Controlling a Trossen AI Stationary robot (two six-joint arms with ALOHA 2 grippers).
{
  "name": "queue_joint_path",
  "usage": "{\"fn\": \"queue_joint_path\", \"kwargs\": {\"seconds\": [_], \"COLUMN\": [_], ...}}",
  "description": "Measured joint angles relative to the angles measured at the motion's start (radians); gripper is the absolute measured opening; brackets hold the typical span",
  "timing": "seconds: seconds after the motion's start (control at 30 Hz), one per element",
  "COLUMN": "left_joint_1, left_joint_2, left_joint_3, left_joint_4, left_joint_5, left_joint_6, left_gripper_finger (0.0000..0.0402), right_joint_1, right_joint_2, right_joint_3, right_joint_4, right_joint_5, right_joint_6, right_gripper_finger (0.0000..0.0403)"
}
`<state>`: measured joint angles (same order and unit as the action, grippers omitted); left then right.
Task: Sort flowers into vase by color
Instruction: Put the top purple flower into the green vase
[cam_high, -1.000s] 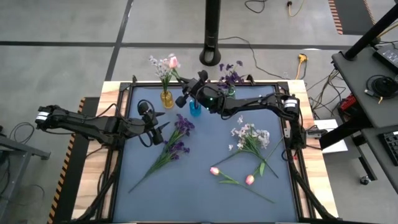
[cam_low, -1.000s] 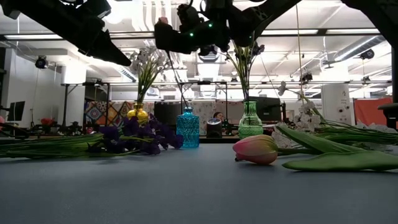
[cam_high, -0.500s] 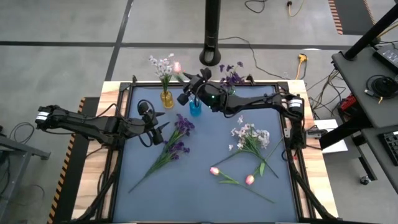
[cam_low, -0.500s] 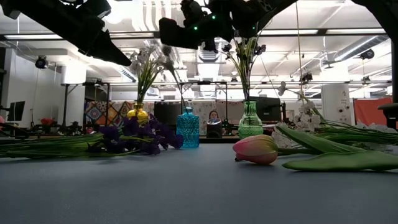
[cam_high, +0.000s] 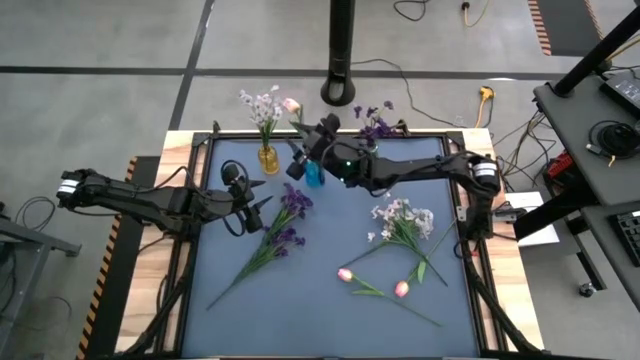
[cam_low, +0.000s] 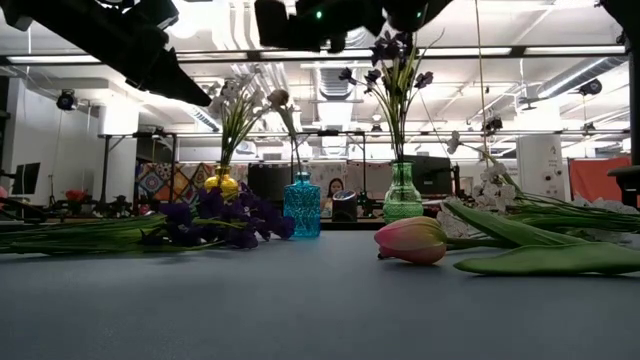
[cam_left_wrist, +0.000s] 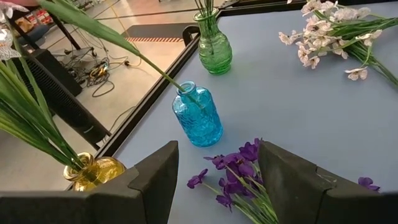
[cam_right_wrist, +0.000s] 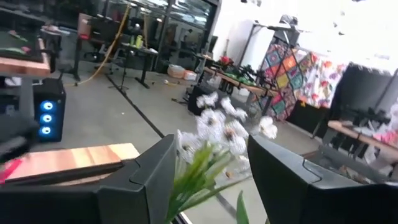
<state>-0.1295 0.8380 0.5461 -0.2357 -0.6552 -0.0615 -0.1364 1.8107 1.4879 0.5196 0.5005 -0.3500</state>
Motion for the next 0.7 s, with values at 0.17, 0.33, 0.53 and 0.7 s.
{"fn": "queue_joint_path", "kwargs": {"seconds": [0.17, 0.33, 0.53, 0.7], "left_joint_1": [0.0, 0.0, -0.007, -0.03], "left_joint_2": [0.0, 0.005, 0.042, 0.124], "left_joint_3": [0.0, 0.031, 0.102, 0.152], "left_joint_4": [0.009, -0.002, -0.072, -0.153], "left_joint_5": [0.032, 0.115, 0.211, 0.238], "left_joint_6": [-0.024, -0.068, -0.142, -0.205], "left_gripper_finger": [0.0204, 0.0204, 0.0204, 0.0204], "right_joint_1": [0.054, 0.118, 0.229, 0.33], "right_joint_2": [-0.03, -0.084, -0.21, -0.322], "right_joint_3": [0.0, 0.004, 0.019, 0.026], "right_joint_4": [0.0, -0.043, -0.29, -0.552], "right_joint_5": [-0.002, -0.001, -0.002, -0.003], "right_joint_6": [-0.075, -0.091, -0.034, 0.097], "right_gripper_finger": [0.0192, 0.0192, 0.019, 0.019]}}
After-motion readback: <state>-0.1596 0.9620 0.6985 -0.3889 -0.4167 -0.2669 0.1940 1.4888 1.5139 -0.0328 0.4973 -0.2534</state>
